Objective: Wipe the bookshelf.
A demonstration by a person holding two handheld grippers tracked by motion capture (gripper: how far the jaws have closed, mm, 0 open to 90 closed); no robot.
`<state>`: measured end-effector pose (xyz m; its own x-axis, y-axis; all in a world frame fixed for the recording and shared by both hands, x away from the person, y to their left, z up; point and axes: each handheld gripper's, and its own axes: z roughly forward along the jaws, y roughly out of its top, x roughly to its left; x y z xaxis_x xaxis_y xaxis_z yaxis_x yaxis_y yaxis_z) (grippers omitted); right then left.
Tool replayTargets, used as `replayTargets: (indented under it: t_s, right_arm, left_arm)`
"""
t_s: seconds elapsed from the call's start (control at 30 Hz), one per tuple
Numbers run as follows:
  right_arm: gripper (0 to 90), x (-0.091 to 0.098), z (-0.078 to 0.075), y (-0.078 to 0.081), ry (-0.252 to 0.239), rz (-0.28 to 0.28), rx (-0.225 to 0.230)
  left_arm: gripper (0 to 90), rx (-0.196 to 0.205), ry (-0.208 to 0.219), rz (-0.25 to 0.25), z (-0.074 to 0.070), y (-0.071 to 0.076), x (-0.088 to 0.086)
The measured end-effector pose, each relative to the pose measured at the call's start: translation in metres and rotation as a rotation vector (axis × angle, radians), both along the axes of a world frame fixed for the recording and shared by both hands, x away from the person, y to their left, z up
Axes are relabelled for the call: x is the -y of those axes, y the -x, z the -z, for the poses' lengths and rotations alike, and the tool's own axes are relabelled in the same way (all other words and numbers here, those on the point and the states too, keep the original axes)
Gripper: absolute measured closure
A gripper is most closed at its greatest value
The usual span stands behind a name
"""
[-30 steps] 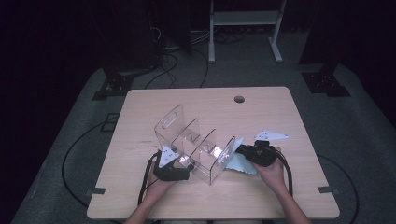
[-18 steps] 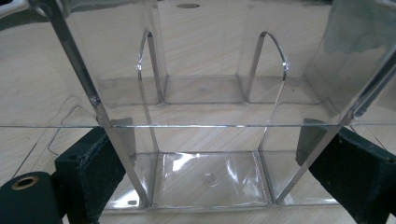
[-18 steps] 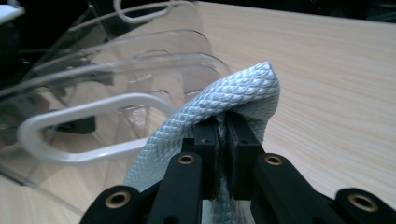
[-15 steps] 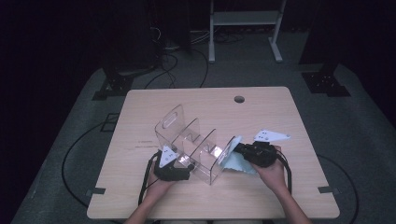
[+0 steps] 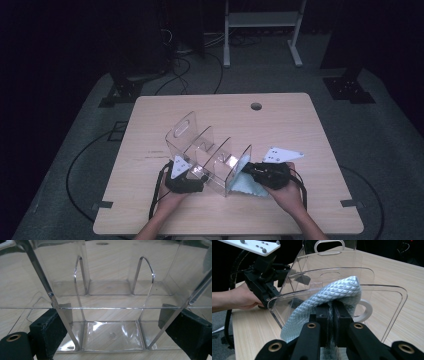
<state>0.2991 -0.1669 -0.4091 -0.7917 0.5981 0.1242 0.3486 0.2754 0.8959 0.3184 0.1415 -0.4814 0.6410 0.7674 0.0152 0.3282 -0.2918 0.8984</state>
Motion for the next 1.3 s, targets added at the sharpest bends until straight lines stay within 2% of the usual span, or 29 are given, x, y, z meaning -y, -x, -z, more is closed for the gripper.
replayTargets:
  t_s: [0.13,0.33,0.5,0.7,0.77,0.9,1.03,1.13,1.2,1.3]
  right_arm:
    - [83.9,-0.002,0.000,0.000,-0.001,0.011,-0.003]
    - [83.9,-0.017,0.000,0.015,0.006,-0.072,0.002]
    - [84.0,-0.014,0.000,0.009,-0.007,-0.035,-0.001]
    - [84.0,-0.031,0.002,0.026,0.022,-0.103,0.008]
    - [84.0,-0.032,0.001,0.027,0.036,-0.100,0.023]
    - [84.0,-0.029,0.001,0.024,0.017,-0.076,0.012]
    - [84.1,-0.036,0.004,0.029,0.027,-0.102,0.016]
    - [84.1,-0.035,0.010,0.026,0.026,-0.111,-0.005]
    - [84.0,-0.034,0.019,0.024,0.018,-0.113,-0.042]
    - [84.0,-0.037,0.034,0.021,0.037,-0.110,-0.091]
  left_arm:
    - [8.1,-0.001,-0.003,-0.009,0.000,-0.001,0.000]
    - [8.2,-0.004,0.003,-0.019,0.000,-0.003,-0.001]
    - [8.2,-0.001,-0.005,-0.028,-0.001,-0.004,0.000]
    - [8.4,-0.007,-0.003,-0.035,-0.001,-0.005,-0.003]
    - [8.3,-0.004,-0.003,-0.035,-0.001,-0.005,-0.002]
    - [8.3,-0.001,0.000,-0.040,-0.001,-0.006,-0.002]
    - [8.3,-0.007,0.010,-0.042,-0.001,-0.006,-0.004]
    - [8.3,-0.004,0.007,-0.043,-0.001,-0.006,-0.003]
    - [8.3,-0.003,0.007,-0.042,-0.001,-0.006,-0.004]
    - [8.3,-0.004,0.014,-0.043,-0.001,-0.006,-0.004]
